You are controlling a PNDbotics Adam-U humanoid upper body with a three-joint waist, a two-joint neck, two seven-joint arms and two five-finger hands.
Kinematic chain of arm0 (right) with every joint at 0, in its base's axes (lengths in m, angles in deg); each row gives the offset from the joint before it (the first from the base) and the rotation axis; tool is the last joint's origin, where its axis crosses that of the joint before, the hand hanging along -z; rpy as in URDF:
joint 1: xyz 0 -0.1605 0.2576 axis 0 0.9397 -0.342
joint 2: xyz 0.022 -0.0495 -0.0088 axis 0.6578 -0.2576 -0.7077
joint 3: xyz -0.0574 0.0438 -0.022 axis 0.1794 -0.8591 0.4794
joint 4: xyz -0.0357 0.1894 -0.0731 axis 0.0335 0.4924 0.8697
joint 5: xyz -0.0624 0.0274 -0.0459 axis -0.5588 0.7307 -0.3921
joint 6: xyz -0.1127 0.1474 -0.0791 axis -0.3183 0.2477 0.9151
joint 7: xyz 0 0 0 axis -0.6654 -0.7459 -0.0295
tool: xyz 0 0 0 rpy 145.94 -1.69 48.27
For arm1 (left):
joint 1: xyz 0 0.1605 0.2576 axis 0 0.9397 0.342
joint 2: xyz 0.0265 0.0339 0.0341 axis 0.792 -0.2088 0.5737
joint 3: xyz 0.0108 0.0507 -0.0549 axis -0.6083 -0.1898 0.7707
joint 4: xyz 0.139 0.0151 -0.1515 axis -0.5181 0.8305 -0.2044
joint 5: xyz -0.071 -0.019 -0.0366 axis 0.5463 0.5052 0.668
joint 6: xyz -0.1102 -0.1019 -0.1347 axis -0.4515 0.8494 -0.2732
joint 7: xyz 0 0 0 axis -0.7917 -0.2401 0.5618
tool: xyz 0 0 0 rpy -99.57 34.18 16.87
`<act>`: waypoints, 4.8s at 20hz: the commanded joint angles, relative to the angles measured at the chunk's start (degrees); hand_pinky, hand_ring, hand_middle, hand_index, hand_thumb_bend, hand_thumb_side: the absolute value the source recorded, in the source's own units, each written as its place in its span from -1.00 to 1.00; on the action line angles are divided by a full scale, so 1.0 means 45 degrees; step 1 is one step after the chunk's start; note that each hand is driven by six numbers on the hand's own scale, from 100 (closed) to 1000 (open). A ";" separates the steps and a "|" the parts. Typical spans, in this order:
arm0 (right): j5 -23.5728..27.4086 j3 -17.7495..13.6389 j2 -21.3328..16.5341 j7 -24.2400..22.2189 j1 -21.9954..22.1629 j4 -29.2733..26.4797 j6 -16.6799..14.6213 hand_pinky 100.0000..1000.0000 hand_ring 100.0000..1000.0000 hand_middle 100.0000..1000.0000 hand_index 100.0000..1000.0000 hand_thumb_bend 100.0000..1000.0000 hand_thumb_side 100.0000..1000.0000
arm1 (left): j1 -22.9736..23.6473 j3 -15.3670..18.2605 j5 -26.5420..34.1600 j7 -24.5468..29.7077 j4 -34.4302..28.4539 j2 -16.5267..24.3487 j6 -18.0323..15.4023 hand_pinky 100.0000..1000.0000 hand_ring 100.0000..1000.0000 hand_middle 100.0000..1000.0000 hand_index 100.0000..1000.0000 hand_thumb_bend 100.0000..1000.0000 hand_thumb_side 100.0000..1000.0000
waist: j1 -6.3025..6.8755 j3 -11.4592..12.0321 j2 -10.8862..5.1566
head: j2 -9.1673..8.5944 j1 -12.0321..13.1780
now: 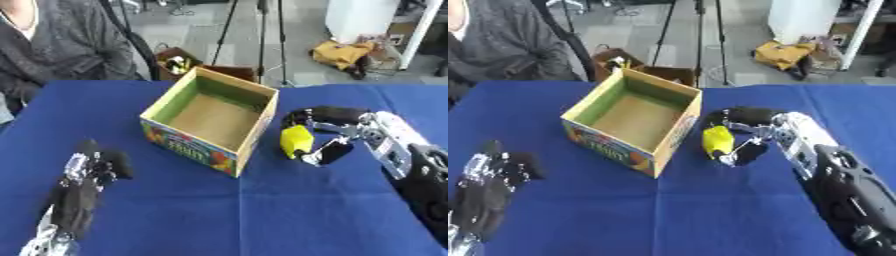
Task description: Pick up objects on the table and place them in the box.
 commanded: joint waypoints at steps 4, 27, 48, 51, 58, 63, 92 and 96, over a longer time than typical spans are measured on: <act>-0.0606 -0.0093 -0.0171 0.0668 -0.0245 0.0073 0.0134 0.66 1.00 0.80 0.84 -0.86 -0.43 | -0.0189 -0.0060 0.0004 0.0054 -0.0213 0.0054 -0.0030 0.24 0.01 -0.09 0.18 -0.79 1.00 | 0.0020 -0.0004 -0.0228 | -0.0184 -0.0008; -0.1333 -0.0150 0.0085 0.0660 -0.0057 0.0914 0.0021 0.66 0.90 0.33 0.79 -1.00 -0.65 | -0.0148 -0.0064 -0.0003 0.0093 -0.0200 0.0008 -0.0033 0.24 0.02 -0.09 0.18 -0.79 1.00 | 0.0109 -0.0060 -0.0209 | -0.0163 0.0061; 0.1933 -0.0101 0.0150 0.2906 -0.0063 0.0118 0.1175 0.61 0.72 -0.30 0.48 -1.00 -0.76 | -0.0224 -0.0023 -0.0001 0.0056 -0.0204 -0.0006 -0.0030 0.24 0.02 -0.08 0.18 -0.78 1.00 | 0.0089 -0.0227 -0.0190 | -0.0268 0.0182; 0.2715 -0.0133 -0.0049 0.2838 -0.0143 -0.0337 0.1556 0.62 0.72 -0.31 0.48 -1.00 -0.75 | -0.0241 -0.0016 -0.0003 0.0047 -0.0209 0.0006 -0.0031 0.24 0.02 -0.08 0.18 -0.78 1.00 | 0.0073 -0.0289 -0.0187 | -0.0302 0.0217; 0.3845 -0.0267 -0.0360 0.2796 -0.0586 -0.0980 0.2312 0.64 0.71 -0.30 0.49 -1.00 -0.83 | -0.0250 -0.0023 0.0000 0.0044 -0.0212 0.0023 -0.0035 0.23 0.02 -0.08 0.18 -0.78 1.00 | 0.0031 -0.0253 -0.0224 | -0.0342 0.0245; 0.4018 -0.0194 -0.0199 0.2842 -0.1016 -0.1063 0.2553 0.65 0.70 -0.30 0.50 -1.00 -0.86 | -0.0262 -0.0109 0.0019 0.0113 -0.0195 0.0009 -0.0015 0.23 0.02 -0.08 0.18 -0.78 1.00 | -0.0037 0.0034 -0.0326 | -0.0339 0.0180; -0.0154 0.0956 0.1694 0.1232 -0.1404 0.0771 0.0182 0.84 0.96 0.81 0.78 -1.00 0.40 | -0.0846 -0.0742 0.0362 0.0751 -0.0381 -0.0466 0.0105 0.23 0.03 -0.08 0.18 -0.77 1.00 | -0.0126 0.1803 -0.0224 | -0.0788 -0.0531; 0.0102 0.0561 0.1642 0.1396 -0.1413 0.0215 0.0411 0.83 0.95 0.85 0.79 -1.00 0.38 | -0.0899 -0.0719 0.0362 0.0727 -0.0392 -0.0436 0.0098 0.23 0.03 -0.08 0.18 -0.77 1.00 | -0.0143 0.1556 -0.0206 | -0.0865 -0.0502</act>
